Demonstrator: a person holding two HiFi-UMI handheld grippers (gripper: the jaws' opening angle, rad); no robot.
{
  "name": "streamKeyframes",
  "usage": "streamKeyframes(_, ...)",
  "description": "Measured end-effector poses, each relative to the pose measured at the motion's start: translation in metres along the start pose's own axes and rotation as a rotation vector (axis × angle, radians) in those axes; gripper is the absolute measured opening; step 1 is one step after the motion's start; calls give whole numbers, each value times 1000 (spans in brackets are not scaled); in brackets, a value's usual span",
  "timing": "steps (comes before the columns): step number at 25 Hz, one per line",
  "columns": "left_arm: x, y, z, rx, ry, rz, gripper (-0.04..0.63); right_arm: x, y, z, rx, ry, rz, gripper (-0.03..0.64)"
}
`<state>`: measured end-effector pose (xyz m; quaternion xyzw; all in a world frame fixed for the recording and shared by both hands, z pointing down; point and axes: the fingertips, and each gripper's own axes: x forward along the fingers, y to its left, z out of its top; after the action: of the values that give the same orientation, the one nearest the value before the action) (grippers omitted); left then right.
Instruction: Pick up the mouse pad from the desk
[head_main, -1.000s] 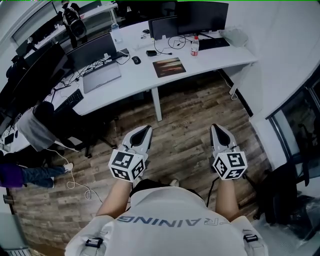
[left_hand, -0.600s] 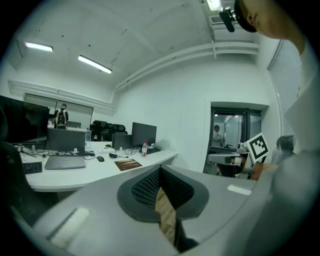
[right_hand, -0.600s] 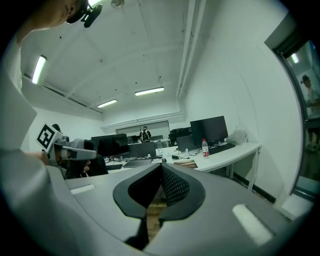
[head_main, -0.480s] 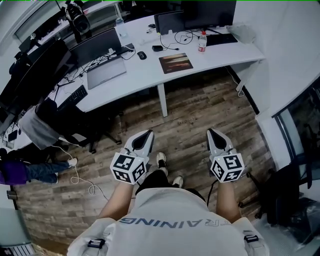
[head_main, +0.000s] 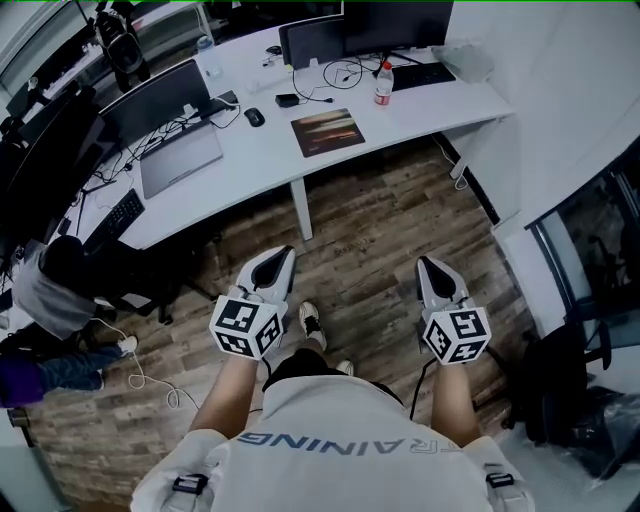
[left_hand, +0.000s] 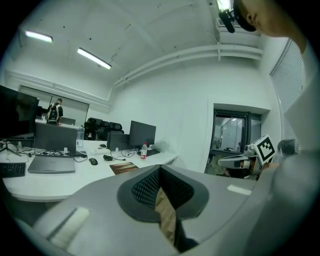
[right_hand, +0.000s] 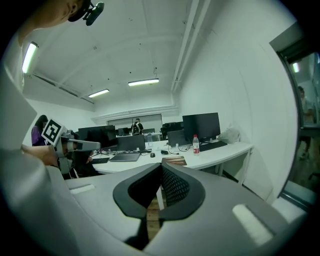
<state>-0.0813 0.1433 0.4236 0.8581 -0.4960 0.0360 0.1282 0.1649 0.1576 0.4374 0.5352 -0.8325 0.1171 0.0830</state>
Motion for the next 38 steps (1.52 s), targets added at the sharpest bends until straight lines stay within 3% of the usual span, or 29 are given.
streamKeyframes(7,60,54,8,-31,29,-4,0,75,-8,8,-18,77,13,13)
streamKeyframes(16,110,125,36,-51,18,0,0,188,11,41,-49,83,87,13)
streamKeyframes(27,160,172,63,-61,-1,-36,0,246,-5,57,-43,113,17,12)
streamKeyframes(32,178,187,67,-65,-6,-16,0,276,-12,71,-66,98,41,12)
streamKeyframes(38,202,211,76,-63,-11,60,0,329,-33,88,-69,67,105,13)
